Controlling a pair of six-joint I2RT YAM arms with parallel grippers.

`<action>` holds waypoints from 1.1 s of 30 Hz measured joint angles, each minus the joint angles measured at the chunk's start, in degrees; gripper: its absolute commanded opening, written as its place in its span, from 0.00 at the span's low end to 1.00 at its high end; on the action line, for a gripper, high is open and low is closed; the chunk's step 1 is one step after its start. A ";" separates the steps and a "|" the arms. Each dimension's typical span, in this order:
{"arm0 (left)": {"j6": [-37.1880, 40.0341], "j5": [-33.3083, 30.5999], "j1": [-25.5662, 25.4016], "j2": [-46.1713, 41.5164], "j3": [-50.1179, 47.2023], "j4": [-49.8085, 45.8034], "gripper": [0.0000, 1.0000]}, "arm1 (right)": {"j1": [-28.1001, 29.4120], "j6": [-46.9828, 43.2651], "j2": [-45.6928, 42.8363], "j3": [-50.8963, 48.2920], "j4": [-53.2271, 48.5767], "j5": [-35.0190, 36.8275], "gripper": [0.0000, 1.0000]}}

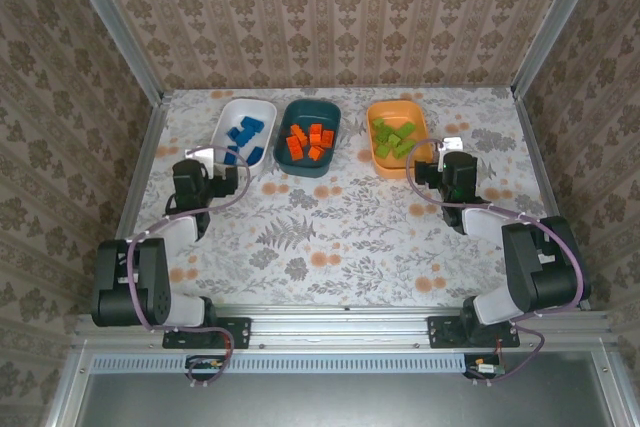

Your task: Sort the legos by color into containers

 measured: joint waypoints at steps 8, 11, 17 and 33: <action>0.76 2.14 0.55 3.91 -1.95 5.95 1.00 | -0.52 0.17 0.13 -0.85 1.70 -0.15 1.00; 1.05 3.39 0.70 4.87 -2.29 6.93 1.00 | -0.70 0.20 0.68 -1.44 3.04 -0.44 1.00; 1.44 4.85 0.72 5.64 -2.32 8.98 1.00 | -0.76 0.20 1.22 -3.34 5.79 -1.11 1.00; 0.11 2.32 2.23 7.02 -5.53 16.15 1.00 | -1.03 0.20 2.54 -15.76 27.06 -1.36 1.00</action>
